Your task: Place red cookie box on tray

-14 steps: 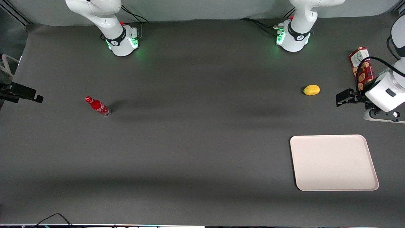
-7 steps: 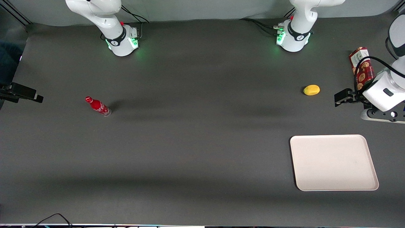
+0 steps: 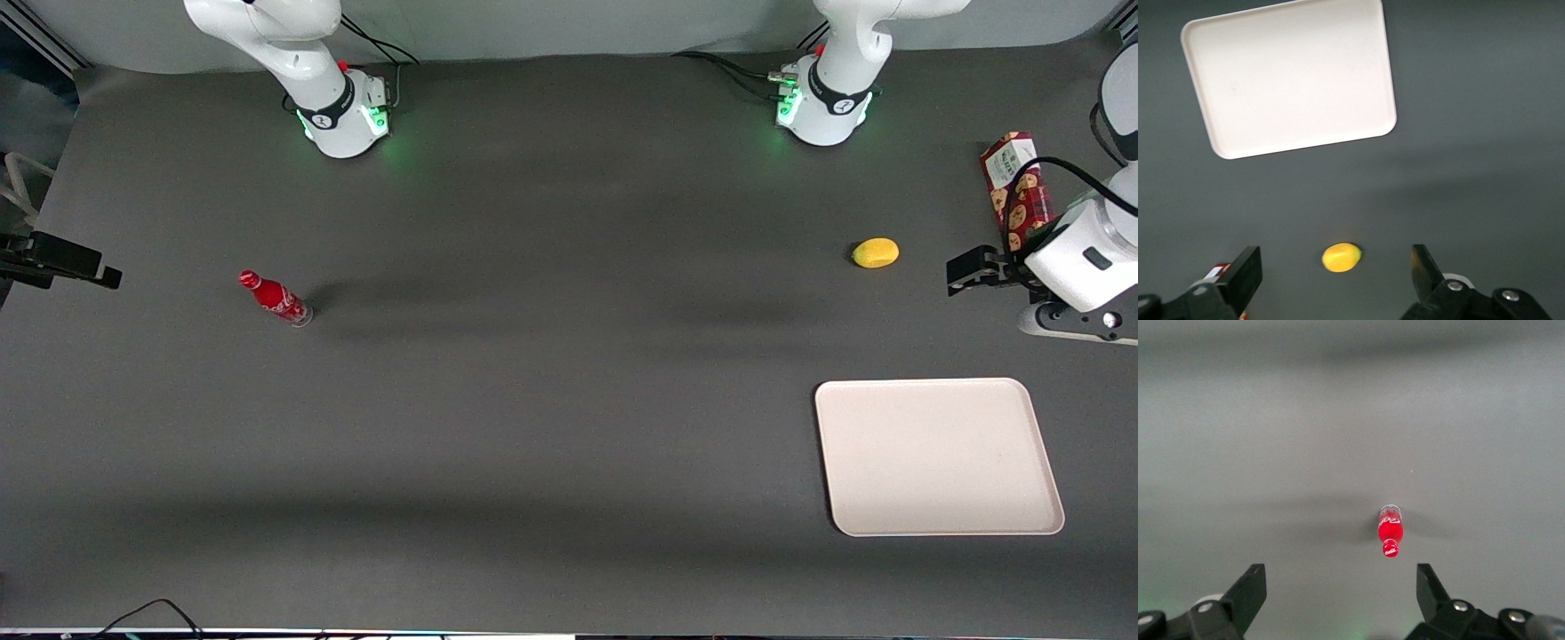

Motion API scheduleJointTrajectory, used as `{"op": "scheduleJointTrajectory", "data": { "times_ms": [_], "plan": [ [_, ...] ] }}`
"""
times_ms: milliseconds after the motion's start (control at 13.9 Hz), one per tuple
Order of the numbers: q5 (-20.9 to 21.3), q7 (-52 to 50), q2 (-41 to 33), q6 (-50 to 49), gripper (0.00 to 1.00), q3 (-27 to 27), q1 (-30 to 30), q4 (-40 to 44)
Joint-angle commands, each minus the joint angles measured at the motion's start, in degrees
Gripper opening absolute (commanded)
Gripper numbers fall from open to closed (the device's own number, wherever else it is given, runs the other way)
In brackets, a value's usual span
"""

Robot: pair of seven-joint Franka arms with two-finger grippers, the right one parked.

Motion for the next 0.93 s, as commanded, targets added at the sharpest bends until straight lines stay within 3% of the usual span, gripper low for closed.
{"op": "scheduleJointTrajectory", "data": {
  "times_ms": [0,431,574,862],
  "plan": [
    [1.84,4.20,-0.20,-1.67,1.00,2.61,-0.08,0.63],
    [3.16,13.44,-4.22,1.21,1.00,12.90,0.01,-7.69],
    [5.96,15.97,-8.09,5.51,1.00,15.17,0.10,-14.45],
    [6.15,24.95,-15.90,16.32,1.00,24.58,0.27,-29.56]
  ]
}}
